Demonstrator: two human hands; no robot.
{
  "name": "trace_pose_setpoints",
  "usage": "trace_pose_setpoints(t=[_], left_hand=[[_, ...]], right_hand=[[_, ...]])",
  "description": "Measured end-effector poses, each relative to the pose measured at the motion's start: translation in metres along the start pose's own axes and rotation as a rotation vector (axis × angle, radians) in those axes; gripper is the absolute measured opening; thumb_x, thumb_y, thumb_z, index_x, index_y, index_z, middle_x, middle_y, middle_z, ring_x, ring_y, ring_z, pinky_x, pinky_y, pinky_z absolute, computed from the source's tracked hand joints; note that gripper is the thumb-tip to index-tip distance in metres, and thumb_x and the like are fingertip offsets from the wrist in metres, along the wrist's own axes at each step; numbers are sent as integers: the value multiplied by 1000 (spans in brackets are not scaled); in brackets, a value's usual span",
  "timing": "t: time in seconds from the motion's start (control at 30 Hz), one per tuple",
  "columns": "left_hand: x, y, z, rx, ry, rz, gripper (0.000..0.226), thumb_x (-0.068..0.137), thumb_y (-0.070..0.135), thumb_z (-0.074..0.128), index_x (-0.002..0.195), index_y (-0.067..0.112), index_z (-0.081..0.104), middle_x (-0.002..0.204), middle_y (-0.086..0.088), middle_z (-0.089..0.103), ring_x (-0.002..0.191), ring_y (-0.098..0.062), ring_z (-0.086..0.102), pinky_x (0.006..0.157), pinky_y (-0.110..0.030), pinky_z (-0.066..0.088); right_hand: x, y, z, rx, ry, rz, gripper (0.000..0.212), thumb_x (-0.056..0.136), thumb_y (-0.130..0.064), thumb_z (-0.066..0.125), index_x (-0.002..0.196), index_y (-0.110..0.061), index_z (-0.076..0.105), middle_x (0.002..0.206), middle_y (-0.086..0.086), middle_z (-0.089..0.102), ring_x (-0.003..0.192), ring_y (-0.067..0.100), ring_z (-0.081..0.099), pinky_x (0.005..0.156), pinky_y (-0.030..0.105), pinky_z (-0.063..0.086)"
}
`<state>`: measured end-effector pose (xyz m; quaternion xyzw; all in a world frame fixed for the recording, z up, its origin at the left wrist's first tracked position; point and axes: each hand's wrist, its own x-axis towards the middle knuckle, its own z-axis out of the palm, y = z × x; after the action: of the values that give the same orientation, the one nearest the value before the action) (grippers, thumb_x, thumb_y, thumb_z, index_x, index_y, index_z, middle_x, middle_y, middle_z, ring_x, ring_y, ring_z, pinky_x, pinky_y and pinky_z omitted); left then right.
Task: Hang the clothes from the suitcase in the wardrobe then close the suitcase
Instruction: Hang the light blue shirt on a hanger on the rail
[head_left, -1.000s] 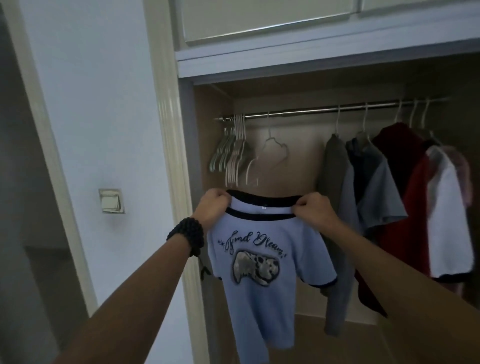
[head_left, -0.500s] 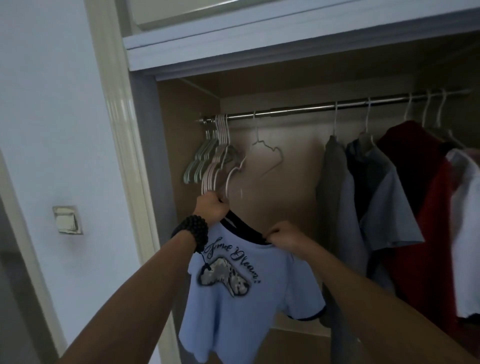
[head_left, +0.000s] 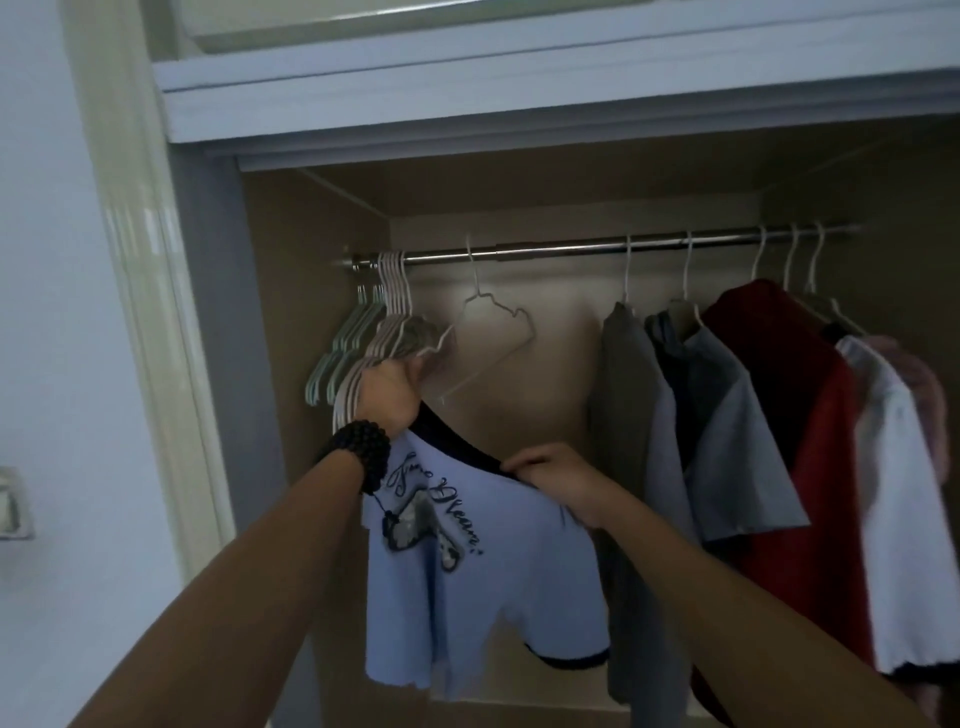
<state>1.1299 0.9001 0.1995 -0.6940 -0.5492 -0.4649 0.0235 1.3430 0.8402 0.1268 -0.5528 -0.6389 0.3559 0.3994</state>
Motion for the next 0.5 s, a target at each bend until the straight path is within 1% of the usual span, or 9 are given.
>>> trace_pose_setpoints(t=[0.13, 0.2, 0.23, 0.3, 0.33, 0.4, 0.43, 0.47, 0.5], left_hand=[[-8, -2, -17, -91, 12, 100, 52, 104, 29, 38, 55, 14, 39, 54, -4, 43, 49, -16, 41, 50, -26, 27], [-8, -9, -25, -161, -30, 99, 51, 104, 33, 37, 58, 11, 37, 57, -6, 42, 51, -18, 39, 53, -30, 29], [-10, -17, -29, -210, -52, 102, 51, 104, 36, 37, 60, 8, 39, 58, -8, 42, 53, -20, 40, 55, -31, 32], [-20, -30, -38, -295, -100, 98, 53, 102, 42, 37, 65, 5, 44, 62, -9, 46, 56, -22, 45, 61, -33, 38], [-29, -35, -43, -333, -124, 89, 52, 102, 42, 37, 63, 9, 43, 60, -5, 43, 54, -18, 43, 60, -32, 37], [-44, -40, -48, -410, -159, 98, 48, 103, 39, 39, 60, 17, 34, 55, 7, 31, 50, -10, 32, 56, -28, 29], [-51, -49, -59, -450, -162, 86, 48, 103, 38, 40, 61, 17, 31, 55, 9, 28, 50, -10, 29, 56, -26, 27], [-56, -48, -60, -492, -187, 96, 47, 103, 38, 40, 62, 16, 30, 55, 7, 26, 51, -12, 28, 55, -25, 27], [-58, -51, -62, -532, -212, 93, 47, 103, 38, 40, 63, 14, 31, 55, 5, 26, 50, -12, 29, 54, -24, 27]], right_hand=[[8, -4, 7, 38, 21, 4, 27, 93, -6, 51, 99, -16, 75, 103, 0, 69, 93, 11, 63, 73, 17, 50], [16, -8, 15, 73, 48, 12, 24, 93, -12, 53, 102, -18, 74, 107, 0, 69, 96, 12, 63, 75, 19, 50], [19, -9, 19, 92, 55, 3, 23, 93, -15, 55, 108, -18, 72, 114, 1, 68, 100, 13, 62, 82, 23, 50], [27, -10, 25, 161, 67, -16, 37, 92, -25, 60, 129, -20, 60, 133, 1, 58, 115, 17, 57, 98, 30, 47], [27, -13, 28, 224, 54, -19, 54, 89, -34, 66, 139, -21, 50, 141, -1, 51, 123, 19, 52, 104, 34, 44], [30, -18, 27, 378, 25, -24, 87, 76, -53, 74, 148, -25, 33, 147, -5, 42, 130, 22, 48, 106, 39, 43], [33, -29, 36, 453, -9, -33, 94, 71, -61, 74, 148, -27, 33, 145, -5, 43, 128, 22, 50, 105, 39, 44], [34, -33, 32, 525, -19, -31, 91, 70, -66, 72, 144, -25, 40, 142, -1, 50, 123, 22, 55, 103, 39, 46], [35, -38, 30, 591, -16, -30, 78, 74, -68, 66, 135, -21, 51, 133, 5, 59, 115, 23, 61, 99, 39, 49]])
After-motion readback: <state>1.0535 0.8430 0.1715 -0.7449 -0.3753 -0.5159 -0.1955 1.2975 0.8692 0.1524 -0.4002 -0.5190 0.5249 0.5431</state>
